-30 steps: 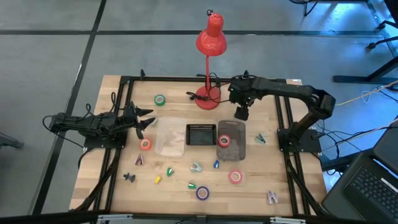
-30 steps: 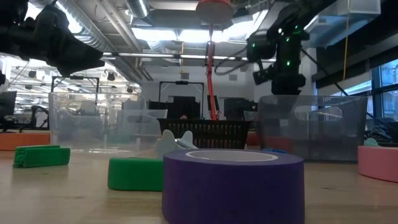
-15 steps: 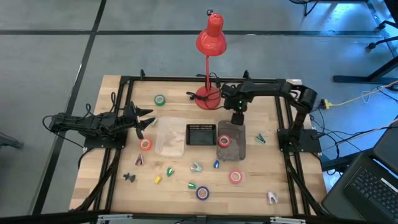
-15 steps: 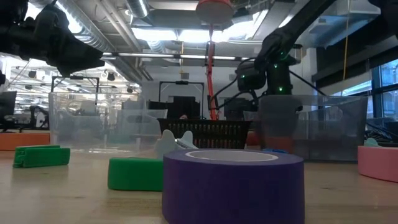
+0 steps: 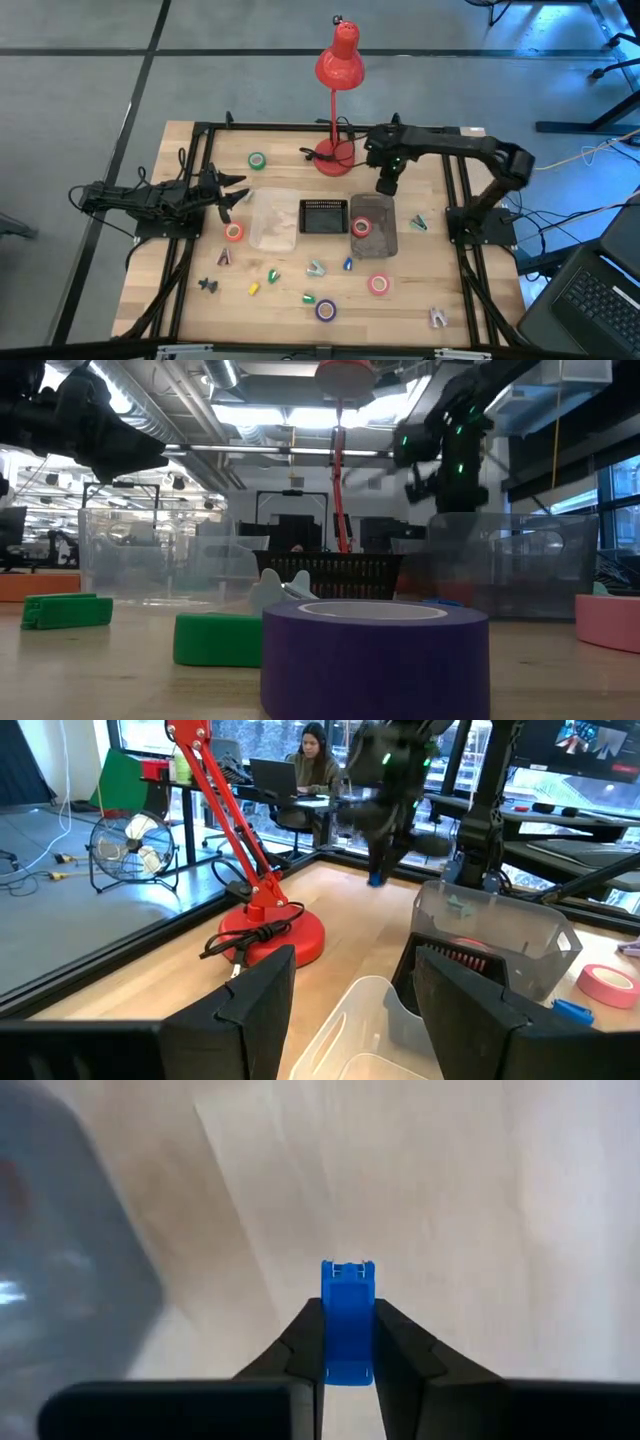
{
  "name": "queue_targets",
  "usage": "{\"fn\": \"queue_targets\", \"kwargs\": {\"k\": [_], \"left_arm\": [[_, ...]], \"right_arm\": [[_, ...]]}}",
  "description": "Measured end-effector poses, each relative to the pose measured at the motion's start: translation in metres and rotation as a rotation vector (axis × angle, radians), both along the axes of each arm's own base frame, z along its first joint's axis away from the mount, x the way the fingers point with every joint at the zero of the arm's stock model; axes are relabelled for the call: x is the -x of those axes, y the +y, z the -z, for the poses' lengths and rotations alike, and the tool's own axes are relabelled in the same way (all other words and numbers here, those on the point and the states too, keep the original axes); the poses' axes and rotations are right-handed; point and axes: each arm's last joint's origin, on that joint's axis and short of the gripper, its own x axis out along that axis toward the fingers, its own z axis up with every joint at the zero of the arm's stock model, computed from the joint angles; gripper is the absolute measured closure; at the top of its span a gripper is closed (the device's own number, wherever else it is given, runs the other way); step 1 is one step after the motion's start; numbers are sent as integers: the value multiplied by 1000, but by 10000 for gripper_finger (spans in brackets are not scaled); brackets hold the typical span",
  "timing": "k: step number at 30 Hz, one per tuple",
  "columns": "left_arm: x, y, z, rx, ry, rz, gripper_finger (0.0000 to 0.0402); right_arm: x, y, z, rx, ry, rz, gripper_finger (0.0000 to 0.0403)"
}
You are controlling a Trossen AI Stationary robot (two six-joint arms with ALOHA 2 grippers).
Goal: Pick and place Stapler, Stapler remover, tape
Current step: Put the top blue stapler into the black basket
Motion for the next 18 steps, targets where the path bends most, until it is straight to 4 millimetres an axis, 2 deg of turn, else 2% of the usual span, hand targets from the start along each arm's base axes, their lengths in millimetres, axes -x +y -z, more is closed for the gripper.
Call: {"fn": "queue_targets", "kwargs": {"k": [4,9,12,14,18], "left_arm": [[0,0,0,0,0,-1,205],[0,0,0,2,-2,-16,205],[0,1,0,16,-9,-22,205],[0,1,0,22,-12,-22,205],[0,0,0,25,-13,-20,205]], "right_arm": [[-3,25,-32,-90,-237,-23,351],[-29,67,-55,-185,-532,-173,351],[-47,95,-54,-168,-605,-278,351],[-57,109,-46,-129,-604,-331,351],[-72,121,-28,-81,-587,-350,351]]}}
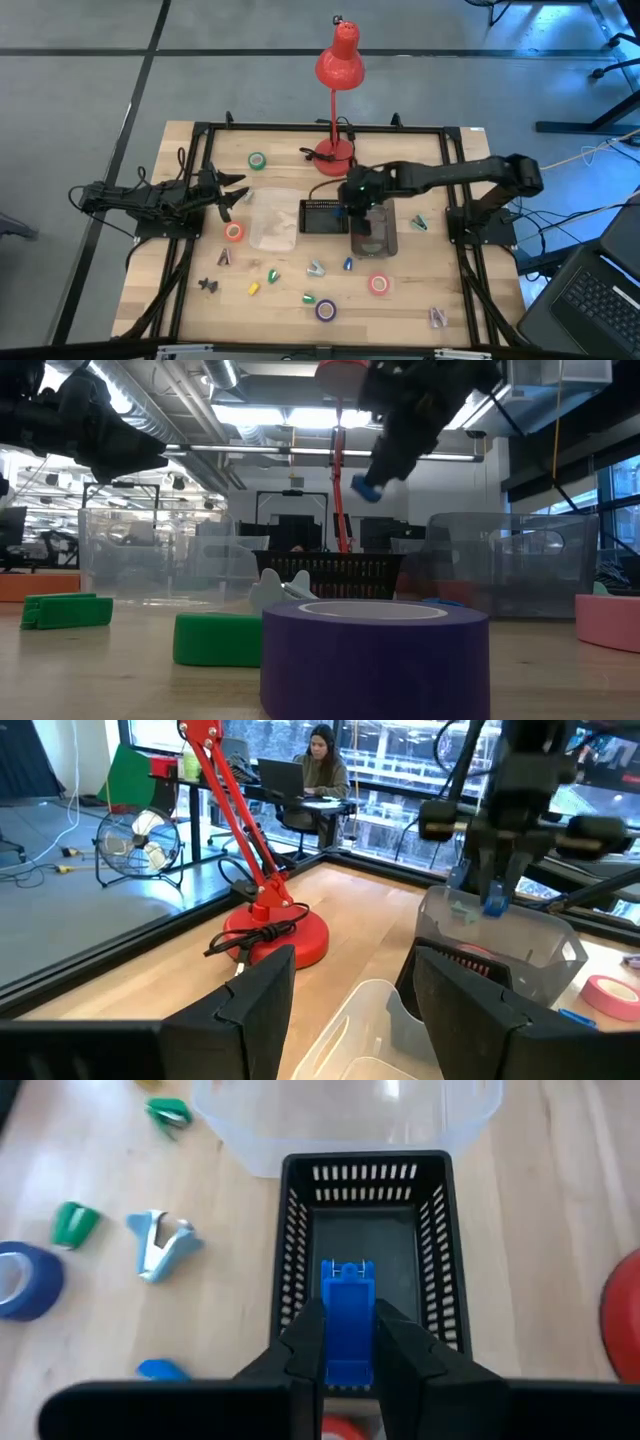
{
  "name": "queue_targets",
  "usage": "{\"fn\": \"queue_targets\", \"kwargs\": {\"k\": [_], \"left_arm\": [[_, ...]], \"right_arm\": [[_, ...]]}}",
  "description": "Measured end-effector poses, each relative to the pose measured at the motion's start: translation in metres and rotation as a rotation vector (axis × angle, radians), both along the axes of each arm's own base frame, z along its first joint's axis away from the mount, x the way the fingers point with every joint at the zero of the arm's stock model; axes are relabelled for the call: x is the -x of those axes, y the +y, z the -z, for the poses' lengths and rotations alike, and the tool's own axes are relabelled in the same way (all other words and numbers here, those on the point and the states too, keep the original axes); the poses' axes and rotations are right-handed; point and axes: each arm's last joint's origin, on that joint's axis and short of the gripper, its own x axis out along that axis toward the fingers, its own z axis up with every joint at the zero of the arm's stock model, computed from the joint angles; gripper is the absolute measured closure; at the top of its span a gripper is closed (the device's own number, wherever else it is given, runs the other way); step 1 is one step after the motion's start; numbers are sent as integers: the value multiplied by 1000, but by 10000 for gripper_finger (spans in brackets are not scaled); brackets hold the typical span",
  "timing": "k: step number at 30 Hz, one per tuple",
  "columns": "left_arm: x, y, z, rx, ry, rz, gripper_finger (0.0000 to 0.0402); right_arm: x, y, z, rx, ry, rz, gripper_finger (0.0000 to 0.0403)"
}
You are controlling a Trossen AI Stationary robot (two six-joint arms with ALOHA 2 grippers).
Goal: Pick and place Stapler, Stapler remover, tape
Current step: Put the top blue stapler into the black basket, then put the gray staple remover into the transparent bin
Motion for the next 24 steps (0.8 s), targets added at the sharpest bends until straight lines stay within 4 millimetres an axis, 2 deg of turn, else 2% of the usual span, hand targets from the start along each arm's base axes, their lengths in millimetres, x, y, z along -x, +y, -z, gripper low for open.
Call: {"fn": "queue_targets", "kwargs": {"k": [11,17,19,24], "left_arm": [[0,0,0,0,0,5,205],[0,0,0,-2,1,5,205],[0,0,0,-3,2,5,205],[0,0,0,-31,16,7,206]], "right_arm": [[-22,-6,62,-17,165,38,351],[-25,-13,70,-22,180,82,349],[-26,-15,69,-22,167,86,320],[-26,-17,63,-24,146,93,189]]}}
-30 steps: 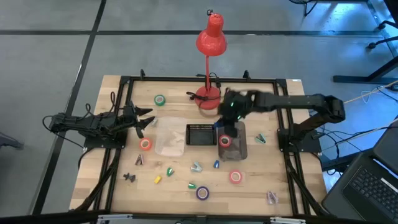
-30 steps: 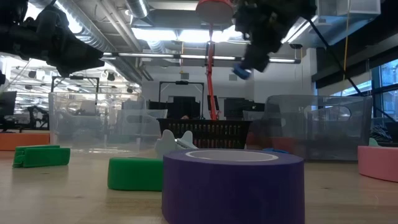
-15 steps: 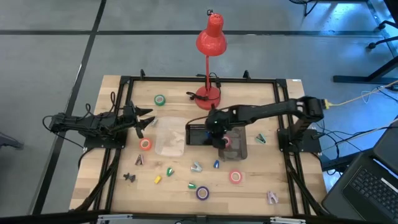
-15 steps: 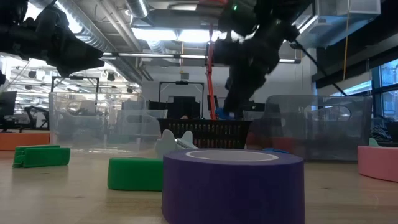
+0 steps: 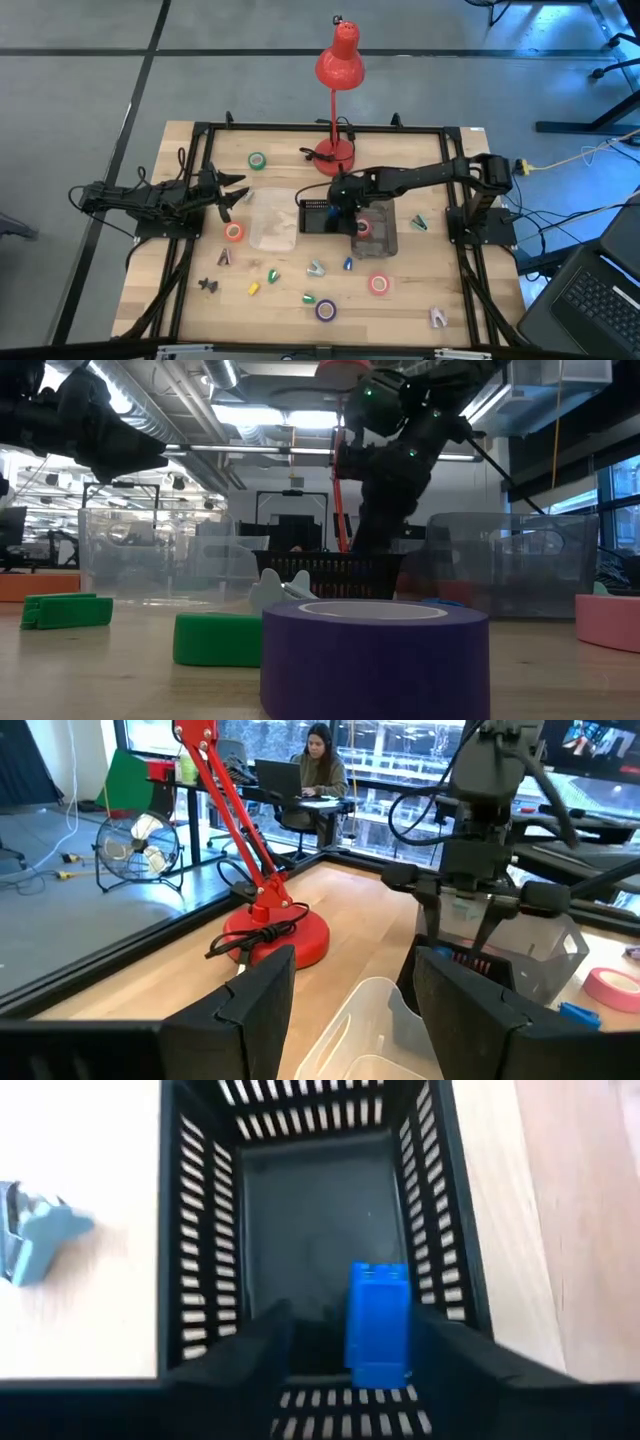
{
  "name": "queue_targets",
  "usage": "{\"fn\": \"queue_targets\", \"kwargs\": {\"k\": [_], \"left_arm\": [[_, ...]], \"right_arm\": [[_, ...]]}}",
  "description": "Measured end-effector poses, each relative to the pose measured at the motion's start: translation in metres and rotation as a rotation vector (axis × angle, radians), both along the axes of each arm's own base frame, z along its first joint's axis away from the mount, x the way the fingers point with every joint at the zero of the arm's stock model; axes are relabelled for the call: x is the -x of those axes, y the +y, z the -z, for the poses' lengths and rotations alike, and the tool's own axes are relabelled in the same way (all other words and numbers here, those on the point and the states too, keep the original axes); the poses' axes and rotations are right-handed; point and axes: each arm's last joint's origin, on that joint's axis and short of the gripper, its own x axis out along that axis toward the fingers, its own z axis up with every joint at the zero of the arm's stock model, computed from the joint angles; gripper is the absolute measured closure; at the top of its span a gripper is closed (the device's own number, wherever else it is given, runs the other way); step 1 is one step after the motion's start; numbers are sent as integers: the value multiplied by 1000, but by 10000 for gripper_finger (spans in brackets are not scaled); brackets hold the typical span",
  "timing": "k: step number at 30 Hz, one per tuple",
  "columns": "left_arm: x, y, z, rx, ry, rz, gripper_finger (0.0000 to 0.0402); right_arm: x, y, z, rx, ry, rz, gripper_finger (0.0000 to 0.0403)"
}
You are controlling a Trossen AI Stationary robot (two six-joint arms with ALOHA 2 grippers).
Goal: Pick and place Stapler, Stapler remover, tape
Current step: Put the gray staple remover into the transparent bin
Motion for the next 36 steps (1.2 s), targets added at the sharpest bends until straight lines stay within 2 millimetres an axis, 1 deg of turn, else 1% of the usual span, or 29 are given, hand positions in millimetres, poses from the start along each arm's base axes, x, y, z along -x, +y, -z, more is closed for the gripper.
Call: {"fn": "queue_targets", "kwargs": {"k": [2,4,6,9,16,19,23,27,29,33,36], "left_arm": [[0,0,0,-7,3,0,206],[0,0,0,-10,5,0,206],[0,0,0,-10,5,1,206],[0,0,0,-11,6,0,206],[0,0,0,-12,11,0,206],[0,0,1,-33,25,-15,206],[2,1,9,-78,128,-44,206],[4,2,14,-67,251,-64,206],[1,2,14,-57,274,-58,206],[-6,2,23,46,346,-77,206],[-9,5,23,141,412,-173,206]], "right_arm": [[-2,0,-5,-1,5,2,146],[-6,0,-14,0,-18,2,115],[-9,-1,-20,-2,-21,1,95],[-13,-1,-28,-2,-39,0,81],[-10,2,-27,-28,19,-13,78],[-9,2,-28,-30,16,-14,85],[-4,2,-38,-13,11,-5,101],[9,1,-49,14,60,41,116],[14,1,-54,29,79,70,120],[23,-1,-62,90,98,135,124],[26,-2,-68,111,89,149,124]]}}
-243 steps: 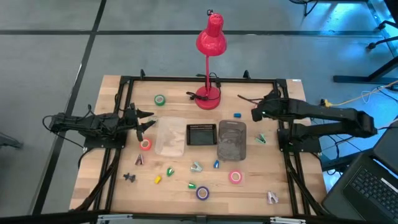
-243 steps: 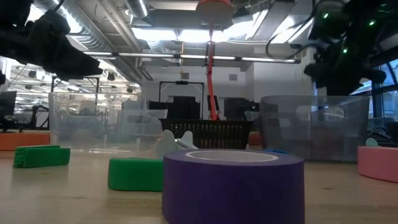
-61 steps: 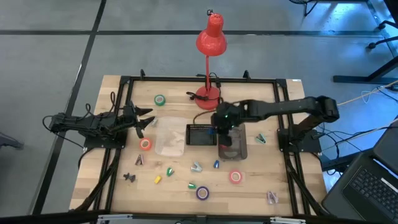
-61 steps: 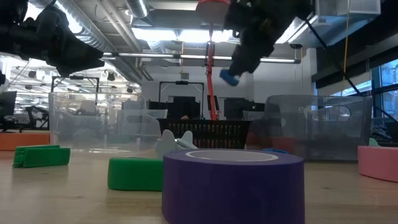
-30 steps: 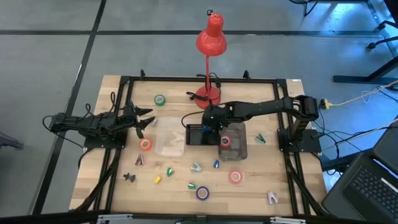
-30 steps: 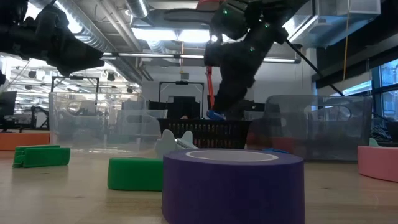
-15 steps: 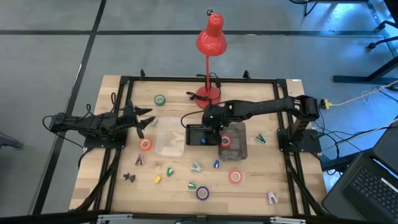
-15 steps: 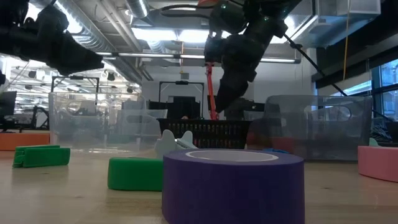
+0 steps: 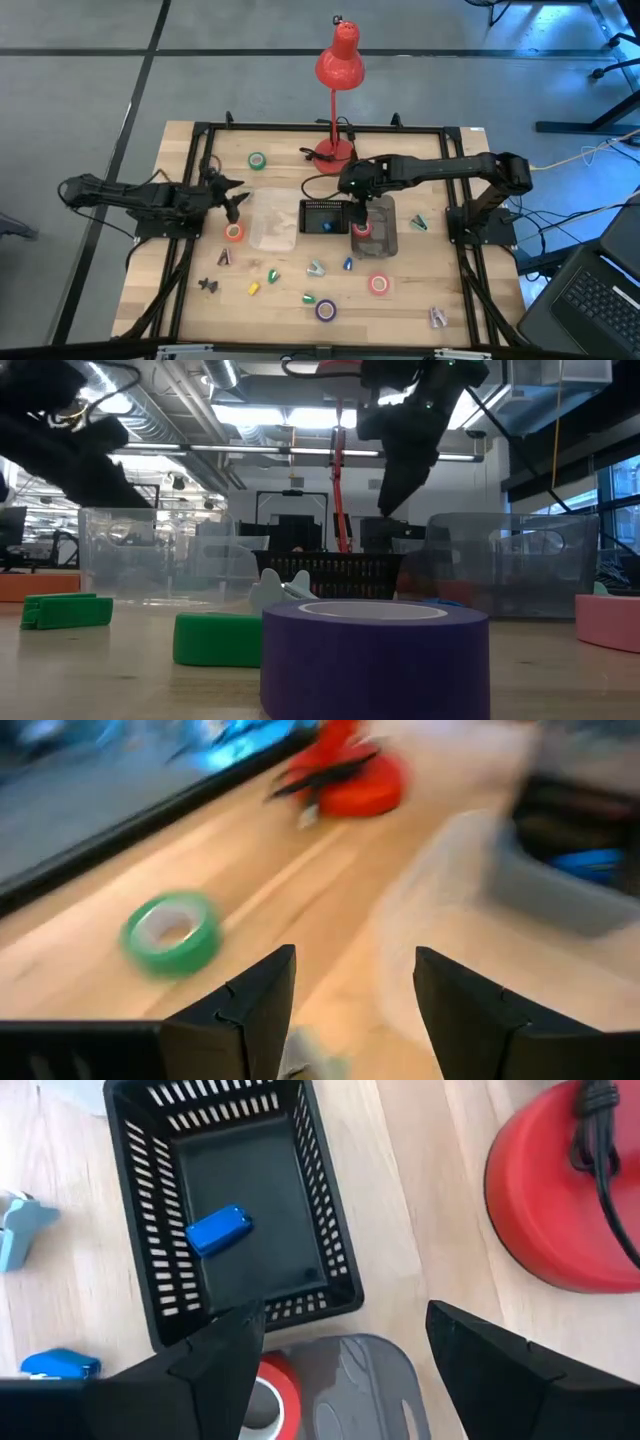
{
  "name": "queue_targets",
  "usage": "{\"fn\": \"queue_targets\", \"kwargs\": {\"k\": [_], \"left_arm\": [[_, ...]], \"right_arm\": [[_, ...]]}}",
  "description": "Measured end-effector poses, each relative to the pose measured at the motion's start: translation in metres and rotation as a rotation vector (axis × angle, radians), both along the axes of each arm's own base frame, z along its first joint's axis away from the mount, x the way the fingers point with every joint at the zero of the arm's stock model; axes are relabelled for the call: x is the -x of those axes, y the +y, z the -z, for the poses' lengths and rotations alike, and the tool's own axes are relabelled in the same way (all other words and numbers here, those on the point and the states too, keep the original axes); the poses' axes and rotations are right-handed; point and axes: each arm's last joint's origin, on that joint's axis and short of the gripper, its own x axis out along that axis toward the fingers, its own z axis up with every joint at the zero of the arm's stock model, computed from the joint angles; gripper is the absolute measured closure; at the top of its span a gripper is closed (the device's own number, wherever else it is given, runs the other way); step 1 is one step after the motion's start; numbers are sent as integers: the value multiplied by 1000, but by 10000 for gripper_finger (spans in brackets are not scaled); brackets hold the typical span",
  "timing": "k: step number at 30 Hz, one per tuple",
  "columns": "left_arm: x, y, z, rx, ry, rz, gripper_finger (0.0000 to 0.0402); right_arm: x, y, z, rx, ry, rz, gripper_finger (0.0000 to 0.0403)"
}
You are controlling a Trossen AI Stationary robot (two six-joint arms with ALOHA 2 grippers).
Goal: Pick and place Stapler, Stapler remover, tape
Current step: Put the gray staple remover into the transparent bin
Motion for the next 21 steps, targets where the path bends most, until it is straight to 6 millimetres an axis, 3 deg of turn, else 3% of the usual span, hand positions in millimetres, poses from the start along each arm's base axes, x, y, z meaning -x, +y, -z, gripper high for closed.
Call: {"fn": "queue_targets", "kwargs": {"k": [4,10,17,21], "left_arm": [[-7,8,-21,40,95,-147,212],[-31,19,-55,226,235,-187,232],[-44,43,-45,571,552,-184,255],[-47,60,-31,640,649,-172,258]], "right_arm": [[0,-1,-1,1,-8,1,124],[0,-1,-1,-1,-9,6,124],[0,-1,-1,-1,-8,1,124],[0,-1,-1,-1,-8,1,124]]}}
